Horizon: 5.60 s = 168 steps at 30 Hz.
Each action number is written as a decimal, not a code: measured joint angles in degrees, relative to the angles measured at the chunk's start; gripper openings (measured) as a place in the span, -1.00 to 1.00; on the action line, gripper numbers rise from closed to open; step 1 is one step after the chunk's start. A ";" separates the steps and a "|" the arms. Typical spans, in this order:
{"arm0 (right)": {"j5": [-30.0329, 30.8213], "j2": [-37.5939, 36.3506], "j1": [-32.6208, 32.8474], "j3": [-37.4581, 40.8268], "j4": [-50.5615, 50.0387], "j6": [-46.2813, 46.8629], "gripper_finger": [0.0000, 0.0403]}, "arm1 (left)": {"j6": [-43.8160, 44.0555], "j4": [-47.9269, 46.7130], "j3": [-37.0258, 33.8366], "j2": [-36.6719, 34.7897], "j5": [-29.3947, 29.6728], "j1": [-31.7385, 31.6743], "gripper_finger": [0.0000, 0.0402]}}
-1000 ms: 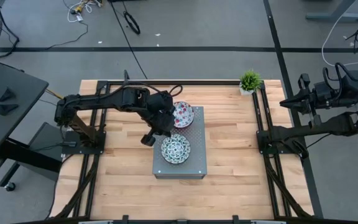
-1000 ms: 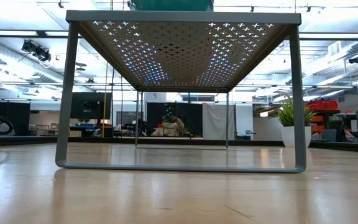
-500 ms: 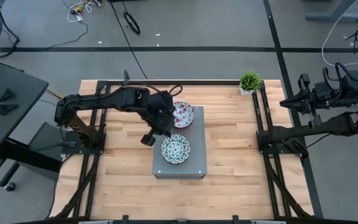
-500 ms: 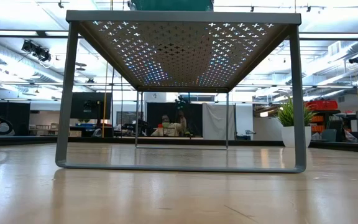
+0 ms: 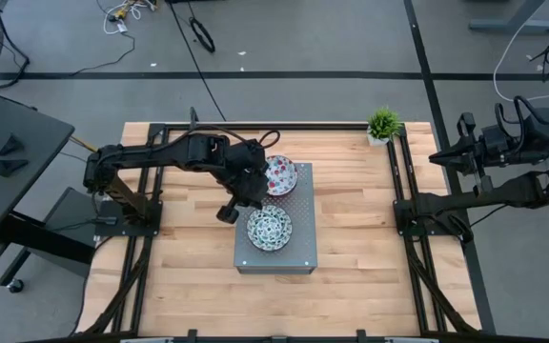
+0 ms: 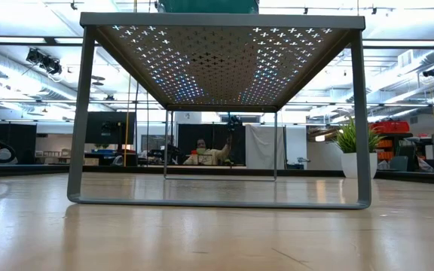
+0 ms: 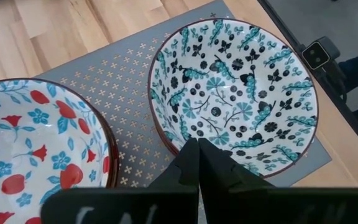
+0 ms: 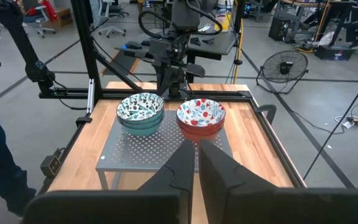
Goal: Pick & Place Mini bowls
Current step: Put the green bowl on top of the green bowl on the shelf, then return to Home Position
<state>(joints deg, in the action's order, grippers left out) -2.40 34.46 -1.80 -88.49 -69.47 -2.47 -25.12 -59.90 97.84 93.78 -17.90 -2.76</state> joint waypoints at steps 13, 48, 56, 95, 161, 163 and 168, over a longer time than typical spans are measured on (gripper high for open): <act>0.00 0.00 0.02 0.00 0.00 0.00 -0.86 | 0.64 0.33 0.02 -1.87 0.07 -1.07 -1.00; -0.01 0.00 0.00 0.00 0.00 0.01 -0.86 | 3.41 -0.59 0.04 -4.94 0.06 -1.11 -1.00; 0.00 0.00 0.00 0.00 0.00 0.01 -0.86 | 2.23 -0.82 0.04 -3.31 -0.31 -0.89 -1.00; 0.00 0.00 0.01 0.00 0.00 0.01 -0.86 | 0.44 -0.97 0.00 1.22 1.39 0.79 -1.00; 0.01 0.00 0.01 0.00 0.00 0.01 -0.86 | 26.20 20.45 -39.13 -38.50 7.54 2.00 -1.00; 0.01 0.02 0.00 0.00 0.00 0.00 -0.86 | 27.58 24.12 -42.36 -40.34 6.93 2.17 -1.00; 0.00 0.00 0.01 0.00 0.00 0.00 -0.86 | 28.97 31.19 -49.29 -43.78 7.54 2.83 -0.99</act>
<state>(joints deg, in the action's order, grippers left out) -2.40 34.46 -1.79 -88.49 -69.47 -2.47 3.85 -28.71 48.55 50.00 -10.35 0.06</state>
